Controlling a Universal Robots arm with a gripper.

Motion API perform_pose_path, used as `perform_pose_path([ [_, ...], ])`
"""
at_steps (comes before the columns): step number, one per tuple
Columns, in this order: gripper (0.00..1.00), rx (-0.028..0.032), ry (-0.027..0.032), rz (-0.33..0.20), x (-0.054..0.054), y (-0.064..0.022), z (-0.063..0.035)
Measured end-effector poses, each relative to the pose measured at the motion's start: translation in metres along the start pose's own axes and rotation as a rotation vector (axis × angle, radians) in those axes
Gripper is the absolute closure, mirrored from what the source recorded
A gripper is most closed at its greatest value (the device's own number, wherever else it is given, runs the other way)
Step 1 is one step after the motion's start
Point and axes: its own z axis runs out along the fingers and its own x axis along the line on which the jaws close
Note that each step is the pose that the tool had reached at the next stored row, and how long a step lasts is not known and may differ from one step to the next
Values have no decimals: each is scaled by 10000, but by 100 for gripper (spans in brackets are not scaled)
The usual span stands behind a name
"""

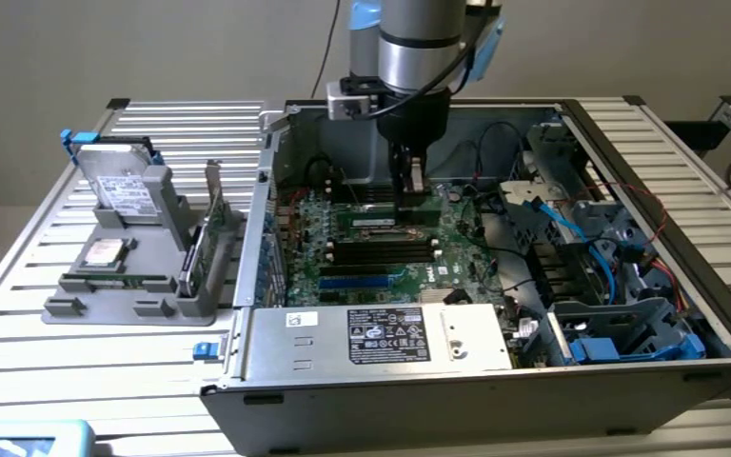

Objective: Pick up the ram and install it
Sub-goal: 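Insert the ram into the slot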

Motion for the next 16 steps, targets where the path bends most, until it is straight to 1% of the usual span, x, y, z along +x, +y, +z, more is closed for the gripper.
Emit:
perform_pose_path([
  [16, 86, -7, 0, -37, 33, 10, 134],
])
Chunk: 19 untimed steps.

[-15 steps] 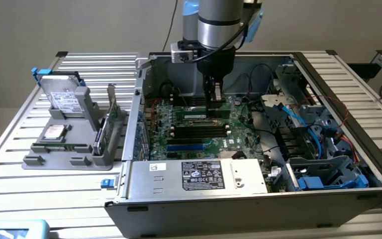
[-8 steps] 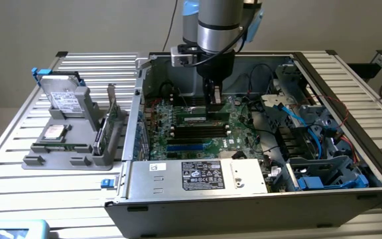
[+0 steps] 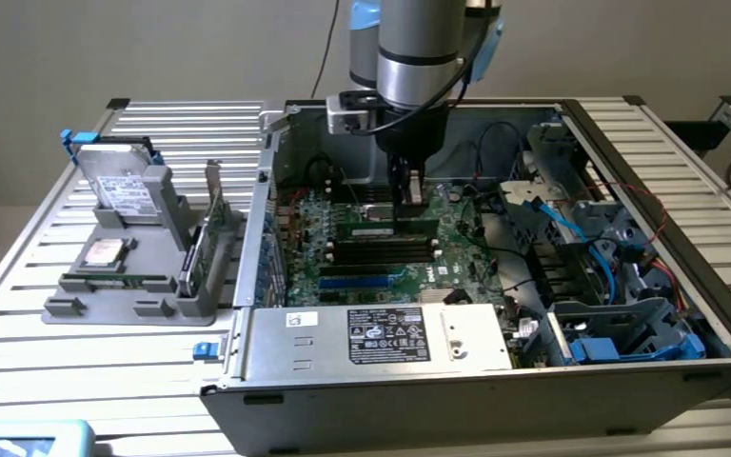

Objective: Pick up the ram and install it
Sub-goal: 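Insert the ram into the slot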

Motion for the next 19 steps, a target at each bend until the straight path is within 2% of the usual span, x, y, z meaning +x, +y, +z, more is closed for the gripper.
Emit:
perform_pose_path([
  [9, 86, -24, 3, -8, 12, 3, 53],
  [19, 86, -25, 1, -25, 42, 10, 74],
])
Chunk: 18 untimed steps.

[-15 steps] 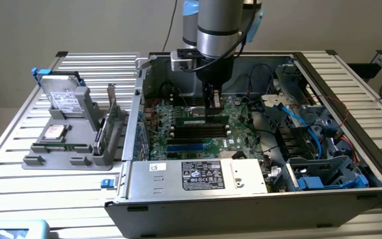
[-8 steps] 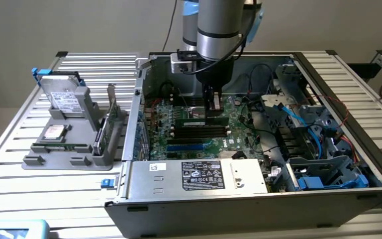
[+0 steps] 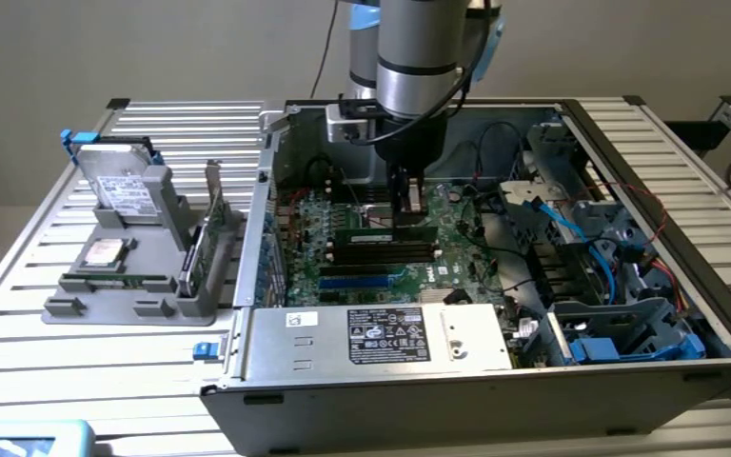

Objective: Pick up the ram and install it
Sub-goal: 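Insert the ram into the slot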

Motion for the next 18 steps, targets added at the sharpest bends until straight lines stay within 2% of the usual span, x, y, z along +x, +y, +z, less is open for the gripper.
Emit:
perform_pose_path([
  [14, 86, 5, 3, -103, 2, 1, 54],
  [16, 86, -8, -1, -123, 2, 1, 58],
  [18, 86, -56, -4, -137, 1, 0, 64],
])
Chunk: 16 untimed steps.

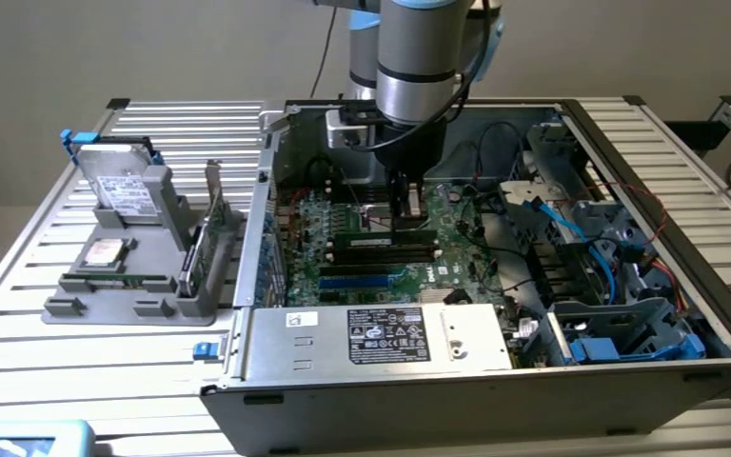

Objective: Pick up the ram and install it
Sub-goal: 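Insert the ram into the slot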

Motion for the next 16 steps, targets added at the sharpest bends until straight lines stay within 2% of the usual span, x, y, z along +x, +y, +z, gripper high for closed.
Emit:
perform_pose_path([
  [3, 86, -59, 0, -3, -1, 1, 13],
  [10, 86, -62, -12, -4, -3, -2, 32],
  [12, 86, -62, -42, -4, -3, -2, 34],
  [15, 86, -56, -144, -6, 1, -4, 37],
  [16, 86, -56, -149, -5, 3, -3, 38],
])
